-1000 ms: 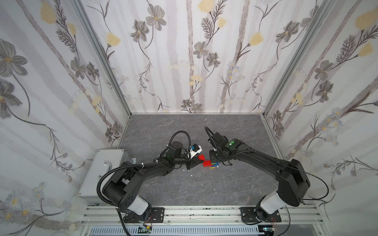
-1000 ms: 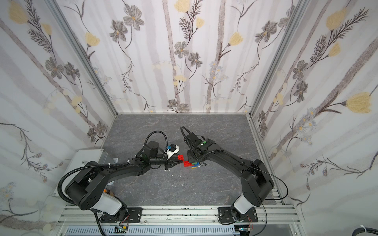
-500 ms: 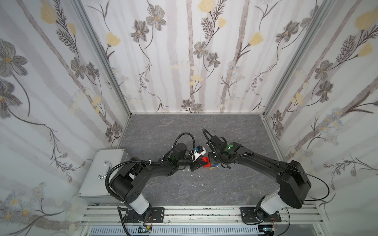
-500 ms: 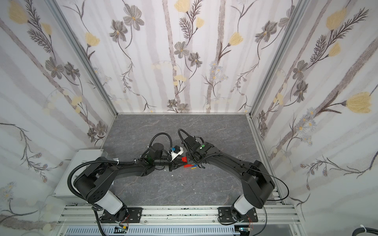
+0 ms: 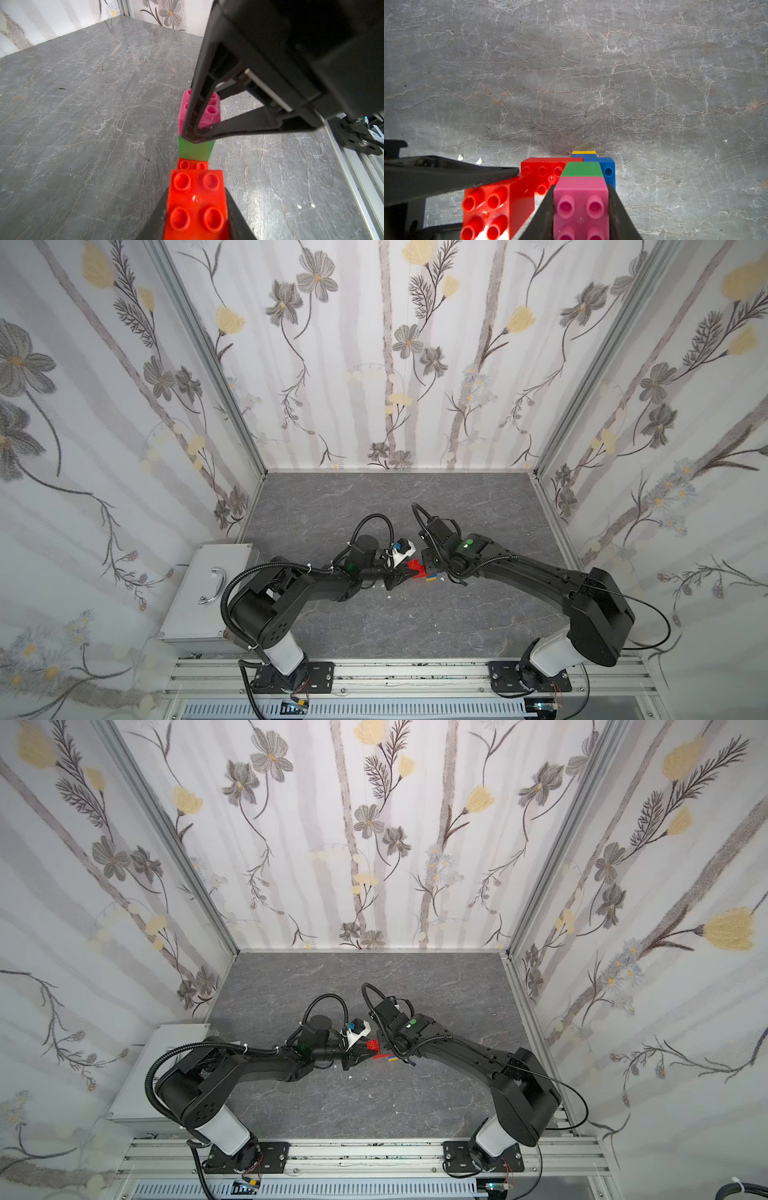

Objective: Assemble the number 4 with lego
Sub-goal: Assemble the lego brick with the lego brick.

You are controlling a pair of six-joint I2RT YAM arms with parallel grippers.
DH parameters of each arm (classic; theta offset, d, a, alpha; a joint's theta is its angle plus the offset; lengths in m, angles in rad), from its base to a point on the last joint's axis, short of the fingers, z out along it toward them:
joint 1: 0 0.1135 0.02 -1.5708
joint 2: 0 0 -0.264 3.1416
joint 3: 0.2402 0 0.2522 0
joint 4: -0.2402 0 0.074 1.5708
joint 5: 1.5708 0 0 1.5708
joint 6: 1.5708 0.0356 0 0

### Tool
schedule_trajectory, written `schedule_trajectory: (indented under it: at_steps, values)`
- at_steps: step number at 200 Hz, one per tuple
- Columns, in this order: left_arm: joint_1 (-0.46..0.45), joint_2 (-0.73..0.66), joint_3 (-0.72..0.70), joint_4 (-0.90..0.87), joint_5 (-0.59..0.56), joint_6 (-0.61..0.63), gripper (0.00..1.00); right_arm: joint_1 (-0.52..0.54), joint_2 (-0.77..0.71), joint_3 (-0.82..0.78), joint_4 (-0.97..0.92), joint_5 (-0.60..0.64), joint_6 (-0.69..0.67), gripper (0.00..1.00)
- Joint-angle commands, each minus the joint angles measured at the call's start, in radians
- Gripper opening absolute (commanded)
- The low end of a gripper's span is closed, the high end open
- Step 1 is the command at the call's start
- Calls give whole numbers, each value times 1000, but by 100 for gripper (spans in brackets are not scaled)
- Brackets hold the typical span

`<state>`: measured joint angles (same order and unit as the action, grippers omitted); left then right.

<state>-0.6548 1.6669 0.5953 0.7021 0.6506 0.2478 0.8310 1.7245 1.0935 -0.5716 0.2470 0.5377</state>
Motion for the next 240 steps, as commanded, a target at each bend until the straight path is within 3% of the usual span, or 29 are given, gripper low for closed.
schedule_trajectory:
  at_steps: [1,117,240]
  values:
    - [-3,17,0,61,-5,0,0,5,17,-24,-99,-64,4,0]
    - [-15,59,1,81,-23,19,0,17,10,-47,-68,-66,18,0]
    - [-21,42,-20,-35,-83,89,0,22,4,-63,-58,-68,27,0]
